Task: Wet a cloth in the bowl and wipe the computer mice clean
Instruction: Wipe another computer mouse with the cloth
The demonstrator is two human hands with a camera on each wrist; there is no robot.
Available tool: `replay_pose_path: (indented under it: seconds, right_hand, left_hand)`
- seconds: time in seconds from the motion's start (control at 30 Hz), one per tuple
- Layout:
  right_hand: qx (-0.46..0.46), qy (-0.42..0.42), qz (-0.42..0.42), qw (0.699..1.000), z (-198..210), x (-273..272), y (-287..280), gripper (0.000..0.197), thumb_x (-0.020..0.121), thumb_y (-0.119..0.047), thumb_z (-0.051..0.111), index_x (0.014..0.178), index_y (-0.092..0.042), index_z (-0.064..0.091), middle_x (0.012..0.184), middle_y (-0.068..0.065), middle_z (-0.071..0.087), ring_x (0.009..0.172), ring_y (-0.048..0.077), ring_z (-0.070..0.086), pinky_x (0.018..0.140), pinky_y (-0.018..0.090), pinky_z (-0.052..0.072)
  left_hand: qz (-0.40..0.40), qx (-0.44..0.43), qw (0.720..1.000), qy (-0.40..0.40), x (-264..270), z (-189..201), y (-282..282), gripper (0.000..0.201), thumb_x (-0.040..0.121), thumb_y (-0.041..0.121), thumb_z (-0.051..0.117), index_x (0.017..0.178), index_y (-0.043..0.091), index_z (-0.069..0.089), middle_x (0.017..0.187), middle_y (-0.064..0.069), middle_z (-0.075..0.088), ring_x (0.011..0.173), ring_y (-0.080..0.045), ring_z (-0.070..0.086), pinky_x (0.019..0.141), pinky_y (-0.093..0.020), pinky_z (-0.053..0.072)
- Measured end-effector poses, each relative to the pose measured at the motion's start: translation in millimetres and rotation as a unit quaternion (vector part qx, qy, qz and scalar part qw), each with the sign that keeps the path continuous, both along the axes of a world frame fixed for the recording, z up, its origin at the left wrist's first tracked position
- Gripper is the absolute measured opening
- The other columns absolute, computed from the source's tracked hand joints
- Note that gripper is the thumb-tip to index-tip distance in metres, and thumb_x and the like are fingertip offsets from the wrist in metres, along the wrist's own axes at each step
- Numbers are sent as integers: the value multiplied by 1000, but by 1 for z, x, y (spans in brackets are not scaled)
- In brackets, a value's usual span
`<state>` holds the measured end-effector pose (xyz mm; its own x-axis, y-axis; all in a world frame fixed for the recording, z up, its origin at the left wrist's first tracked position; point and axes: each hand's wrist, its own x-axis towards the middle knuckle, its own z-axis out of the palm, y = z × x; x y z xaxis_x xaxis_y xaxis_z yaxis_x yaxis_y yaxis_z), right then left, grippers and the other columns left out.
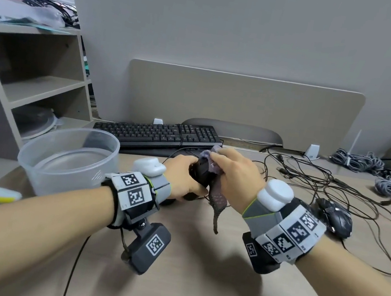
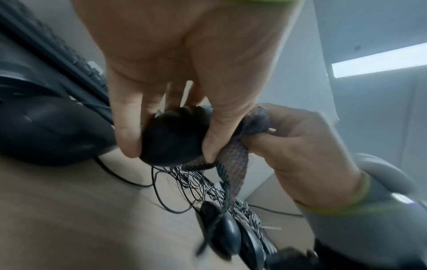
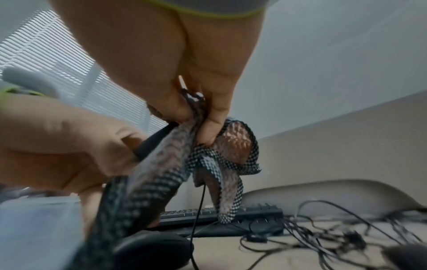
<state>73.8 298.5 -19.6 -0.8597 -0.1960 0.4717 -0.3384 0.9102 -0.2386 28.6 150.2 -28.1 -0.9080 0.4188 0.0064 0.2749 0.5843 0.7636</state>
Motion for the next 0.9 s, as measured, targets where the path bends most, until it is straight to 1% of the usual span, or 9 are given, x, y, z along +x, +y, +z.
replay_pose_path:
  seconds: [0.13,0.2,0.3,0.43,0.53,0.63,0.7,0.8,0.9]
  right_hand:
    - [-38,-90,-28,995,8,-9,12,50,73,5,44,118,-13,60,116,13,64,111,32,56,91,33,43]
    - [-61,-110,-45,991,9,-12,14,52,73,6,44,117,-17,59,111,12,67,108,33,57,86,36,46]
    - [-51,-76,-50,995,7,-7,4,34,77,-2,42,107,-7,57,102,16,66,99,38,56,76,37,44]
    - [-24,-19,-11,999,2,1,-3,53,69,-18,31,113,-4,57,101,20,63,93,38,57,76,39,45]
    - [-38,-16,-13,999,-1,3,-1,43,77,-7,43,118,-3,55,102,22,62,96,40,57,79,43,45]
    - [-84,-6,7,996,-6,7,-4,35,80,0,52,114,-6,56,103,17,66,96,35,59,77,34,43]
    - [-150,-24,-26,988,-5,2,1,29,79,-2,52,105,-14,55,97,11,68,90,31,61,69,30,42]
    - [-252,-60,-67,964,3,-12,13,25,70,-3,54,82,-24,51,79,4,64,78,28,60,72,39,51]
    - [-308,-106,-45,944,4,-17,14,23,68,3,57,81,-15,58,71,3,60,71,22,55,63,32,49]
  left_hand:
    - [-20,-42,998,40,2,-3,2,57,49,35,78,104,29,63,88,-1,70,77,-29,69,69,-50,59]
    - [-1,-25,999,43,-1,-4,1,62,49,34,80,109,33,64,89,3,71,80,-26,69,71,-47,59]
    - [18,-23,999,38,-7,1,-3,57,49,37,79,104,36,65,85,3,71,79,-24,70,67,-44,61]
    - [32,20,999,-26,-12,4,-7,40,62,28,85,98,25,68,93,-6,71,84,-27,71,58,-45,62]
    - [29,71,995,-69,-13,4,-6,29,70,28,85,92,19,69,92,-9,71,86,-26,71,61,-44,62]
    - [32,126,988,-88,-11,8,-4,19,79,26,79,85,14,66,85,-11,68,79,-26,69,61,-42,61]
    - [1,149,984,-97,-8,8,-3,26,78,25,80,94,10,67,86,-12,68,79,-26,70,64,-44,61]
    - [-37,156,984,-76,-3,3,1,47,66,33,86,105,14,67,86,-6,69,85,-27,70,73,-51,61]
    - [-31,179,981,-67,-1,1,3,68,47,49,85,106,20,68,94,-8,72,97,-29,70,78,-55,59]
